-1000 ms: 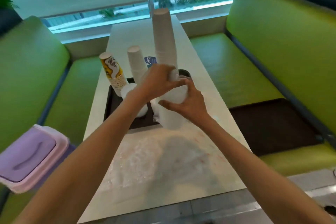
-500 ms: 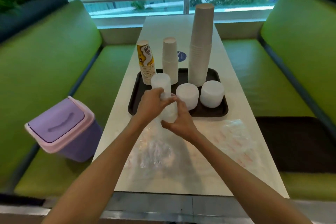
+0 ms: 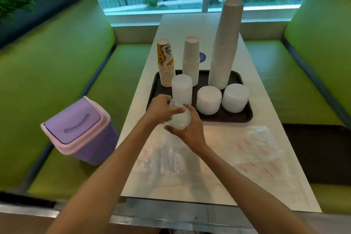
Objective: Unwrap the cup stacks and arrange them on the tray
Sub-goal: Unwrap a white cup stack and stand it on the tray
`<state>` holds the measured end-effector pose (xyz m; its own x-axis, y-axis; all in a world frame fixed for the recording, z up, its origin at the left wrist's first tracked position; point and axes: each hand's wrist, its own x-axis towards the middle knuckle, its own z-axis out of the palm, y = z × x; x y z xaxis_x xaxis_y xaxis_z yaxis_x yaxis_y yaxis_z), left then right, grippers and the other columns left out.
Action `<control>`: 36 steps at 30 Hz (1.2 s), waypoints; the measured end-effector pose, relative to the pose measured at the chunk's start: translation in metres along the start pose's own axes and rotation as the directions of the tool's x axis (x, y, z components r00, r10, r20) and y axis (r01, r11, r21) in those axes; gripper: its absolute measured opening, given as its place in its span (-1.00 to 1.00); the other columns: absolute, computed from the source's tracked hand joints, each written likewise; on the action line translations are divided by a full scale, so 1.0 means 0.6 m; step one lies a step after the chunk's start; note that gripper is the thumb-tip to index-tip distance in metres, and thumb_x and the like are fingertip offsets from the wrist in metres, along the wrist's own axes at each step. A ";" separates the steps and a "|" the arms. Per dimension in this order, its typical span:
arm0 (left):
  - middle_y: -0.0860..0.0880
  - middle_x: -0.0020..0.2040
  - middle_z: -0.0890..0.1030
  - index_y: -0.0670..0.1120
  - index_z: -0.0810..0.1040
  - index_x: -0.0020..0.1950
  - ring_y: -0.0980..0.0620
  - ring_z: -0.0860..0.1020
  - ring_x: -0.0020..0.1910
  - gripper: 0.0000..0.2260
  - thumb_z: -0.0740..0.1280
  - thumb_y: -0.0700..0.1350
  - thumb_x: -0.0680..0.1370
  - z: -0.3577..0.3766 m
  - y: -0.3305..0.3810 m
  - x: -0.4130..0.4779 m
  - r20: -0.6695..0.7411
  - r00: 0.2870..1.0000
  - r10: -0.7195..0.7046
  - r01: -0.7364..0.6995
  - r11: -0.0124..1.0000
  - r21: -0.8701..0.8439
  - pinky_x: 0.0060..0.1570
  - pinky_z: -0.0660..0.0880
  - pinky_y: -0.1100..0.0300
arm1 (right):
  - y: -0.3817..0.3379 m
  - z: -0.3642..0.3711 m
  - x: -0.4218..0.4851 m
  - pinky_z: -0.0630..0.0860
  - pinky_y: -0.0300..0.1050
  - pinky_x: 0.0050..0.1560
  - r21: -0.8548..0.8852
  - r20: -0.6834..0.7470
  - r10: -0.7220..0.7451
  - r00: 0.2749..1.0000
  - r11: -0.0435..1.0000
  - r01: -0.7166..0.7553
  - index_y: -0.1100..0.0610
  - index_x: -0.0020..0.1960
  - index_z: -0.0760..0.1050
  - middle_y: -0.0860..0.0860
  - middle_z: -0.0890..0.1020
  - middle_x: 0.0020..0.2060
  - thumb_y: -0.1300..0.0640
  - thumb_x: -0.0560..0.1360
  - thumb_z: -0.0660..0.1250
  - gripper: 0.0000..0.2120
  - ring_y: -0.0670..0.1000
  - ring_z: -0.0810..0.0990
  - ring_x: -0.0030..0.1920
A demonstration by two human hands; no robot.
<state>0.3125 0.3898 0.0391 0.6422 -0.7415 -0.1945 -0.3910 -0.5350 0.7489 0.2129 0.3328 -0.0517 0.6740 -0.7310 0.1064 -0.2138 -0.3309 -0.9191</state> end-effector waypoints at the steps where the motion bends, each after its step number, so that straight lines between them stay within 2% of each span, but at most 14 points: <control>1: -0.01 -0.31 0.51 -0.14 0.51 -0.04 0.09 0.50 -0.41 -0.78 0.47 -0.07 0.46 -0.007 -0.002 0.001 0.029 1.000 -0.007 0.006 1.000 0.021 -0.42 0.40 0.27 | 0.000 0.006 0.001 0.25 -0.52 0.09 -0.005 -0.012 0.013 1.000 1.000 -0.013 0.10 0.42 0.28 0.00 0.45 0.30 -0.04 0.22 0.62 -0.12 -0.18 0.38 0.19; 6: 0.01 -0.31 0.49 -0.14 0.52 -0.17 0.12 0.47 -0.32 -0.88 0.44 -0.15 0.47 -0.034 -0.001 0.010 0.112 0.994 0.010 -0.033 0.978 0.204 -0.32 0.44 0.26 | -0.009 0.034 0.011 0.25 -0.44 0.14 0.017 -0.058 0.056 0.997 0.998 -0.055 0.08 0.41 0.30 -0.01 0.47 0.30 -0.02 0.23 0.62 -0.15 -0.12 0.42 0.25; 8: 0.02 -0.28 0.51 -0.13 0.55 -0.15 0.13 0.48 -0.30 -0.92 0.42 -0.16 0.48 -0.058 0.008 0.017 0.146 0.989 0.035 -0.069 0.969 0.238 -0.29 0.45 0.27 | -0.010 0.050 0.010 0.21 -0.56 0.10 0.003 -0.096 0.057 0.994 0.998 -0.057 0.10 0.41 0.30 0.01 0.48 0.30 -0.02 0.25 0.61 -0.17 -0.13 0.41 0.23; 13: -0.03 -0.15 0.60 -0.07 0.54 -0.12 0.07 0.54 -0.18 -0.90 0.40 -0.07 0.50 -0.097 0.033 0.026 0.093 0.982 0.166 -0.176 0.977 0.118 -0.10 0.53 0.20 | -0.003 0.070 -0.004 0.18 -0.69 0.07 0.002 -0.202 0.045 0.978 0.999 -0.046 0.19 0.40 0.30 0.04 0.47 0.30 0.00 0.26 0.61 -0.17 -0.17 0.35 0.21; 15: -0.01 0.00 0.56 -0.05 0.50 0.10 0.04 0.53 -0.02 -0.66 0.44 0.10 0.44 -0.093 0.031 0.026 0.093 0.974 0.209 -0.224 0.953 0.204 0.02 0.53 0.11 | -0.005 0.071 -0.003 0.18 -0.69 0.07 0.010 -0.209 0.047 0.977 0.999 -0.046 0.15 0.38 0.31 -0.04 0.45 0.25 0.00 0.27 0.60 -0.20 -0.18 0.35 0.20; 18: -0.11 0.35 0.34 -0.03 0.22 0.45 -0.10 0.41 0.28 -0.22 0.50 0.14 0.36 -0.064 0.015 0.017 0.277 0.955 0.106 -0.218 0.884 0.414 0.25 0.43 0.02 | -0.002 0.072 -0.001 0.26 -0.66 0.04 0.024 -0.209 0.052 0.976 0.999 -0.048 0.01 0.31 0.32 -0.13 0.46 0.15 -0.02 0.28 0.59 -0.29 -0.21 0.41 0.14; 19: -0.13 0.37 0.32 -0.05 0.18 0.47 -0.13 0.41 0.29 -0.21 0.52 0.06 0.37 -0.057 0.007 0.016 0.311 0.947 0.074 -0.216 0.866 0.450 0.23 0.42 0.03 | -0.001 0.073 0.000 0.27 -0.65 0.02 0.023 -0.207 0.058 0.977 0.998 -0.054 0.02 0.33 0.32 -0.14 0.47 0.16 -0.05 0.28 0.58 -0.27 -0.20 0.42 0.14; 21: -0.14 0.29 0.43 -0.09 0.28 0.40 -0.09 0.48 0.17 -0.35 0.51 -0.13 0.40 -0.053 -0.005 0.023 0.316 0.945 0.082 -0.223 0.870 0.440 0.14 0.48 0.08 | 0.001 0.073 0.002 0.26 -0.66 0.00 0.023 -0.198 0.080 0.977 0.997 -0.077 0.05 0.37 0.32 -0.17 0.44 0.17 -0.08 0.26 0.59 -0.22 -0.20 0.41 0.15; 24: -0.10 0.11 0.55 -0.13 0.48 0.21 0.02 0.52 -0.04 -0.63 0.45 -0.26 0.43 -0.078 -0.003 0.029 0.239 0.958 0.160 -0.229 0.927 0.299 0.08 0.53 0.15 | 0.011 0.068 0.001 0.29 -0.61 0.04 0.004 -0.196 0.065 0.978 0.998 -0.065 0.09 0.38 0.29 -0.12 0.43 0.20 -0.16 0.19 0.58 -0.11 -0.16 0.40 0.18; 26: -0.09 -0.03 0.58 -0.13 0.51 0.14 0.03 0.56 -0.14 -0.74 0.43 -0.21 0.47 -0.103 -0.001 0.026 0.161 0.968 0.193 -0.206 0.976 0.069 0.00 0.58 0.16 | 0.016 0.066 -0.001 0.33 -0.51 0.10 -0.001 -0.199 0.067 0.978 0.998 -0.069 0.10 0.38 0.27 -0.09 0.42 0.22 -0.14 0.18 0.59 -0.10 -0.14 0.39 0.18; 28: -0.06 -0.13 0.58 -0.12 0.49 0.11 0.04 0.56 -0.19 -0.80 0.37 -0.12 0.53 -0.116 -0.014 0.020 0.075 0.978 0.196 -0.180 0.966 -0.184 -0.09 0.57 0.20 | 0.018 0.067 -0.002 0.34 -0.42 0.16 -0.001 -0.204 0.072 0.976 0.997 -0.074 0.10 0.39 0.26 -0.08 0.42 0.23 -0.08 0.19 0.62 -0.10 -0.13 0.38 0.19; 32: -0.05 0.09 0.54 -0.09 0.44 0.24 0.00 0.51 0.05 -0.71 0.17 0.05 0.62 -0.061 -0.078 0.008 0.021 0.999 0.033 -0.019 0.881 -0.472 0.05 0.47 0.16 | 0.023 0.071 -0.005 0.29 -0.57 0.08 0.038 -0.201 0.062 0.978 0.998 -0.056 -0.03 0.34 0.22 -0.15 0.38 0.20 -0.03 0.19 0.63 -0.14 -0.16 0.38 0.19; 34: -0.05 0.24 0.50 -0.07 0.40 0.35 -0.04 0.48 0.22 -0.59 0.06 0.13 0.63 -0.023 -0.101 0.001 0.082 0.995 -0.064 0.099 0.818 -0.567 0.19 0.44 0.09 | 0.026 0.075 -0.008 0.31 -0.52 0.13 0.046 -0.208 0.052 0.977 0.998 -0.043 -0.09 0.32 0.18 -0.16 0.37 0.22 -0.02 0.20 0.63 -0.14 -0.16 0.39 0.21; 36: -0.05 0.37 0.44 -0.05 0.34 0.45 -0.04 0.42 0.33 -0.47 -0.02 0.21 0.61 0.005 -0.112 0.000 0.139 0.985 -0.103 0.167 0.773 -0.612 0.35 0.37 0.01 | 0.029 0.081 -0.011 0.37 -0.36 0.21 0.059 -0.209 0.063 0.976 0.997 -0.052 -0.06 0.35 0.19 -0.14 0.38 0.24 0.02 0.21 0.63 -0.13 -0.14 0.40 0.22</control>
<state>0.3371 0.4245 -0.0129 0.5814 -0.7313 -0.3565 0.2083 -0.2898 0.9341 0.2392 0.3610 -0.0866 0.4964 -0.8591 0.1248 -0.2069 -0.2567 -0.9441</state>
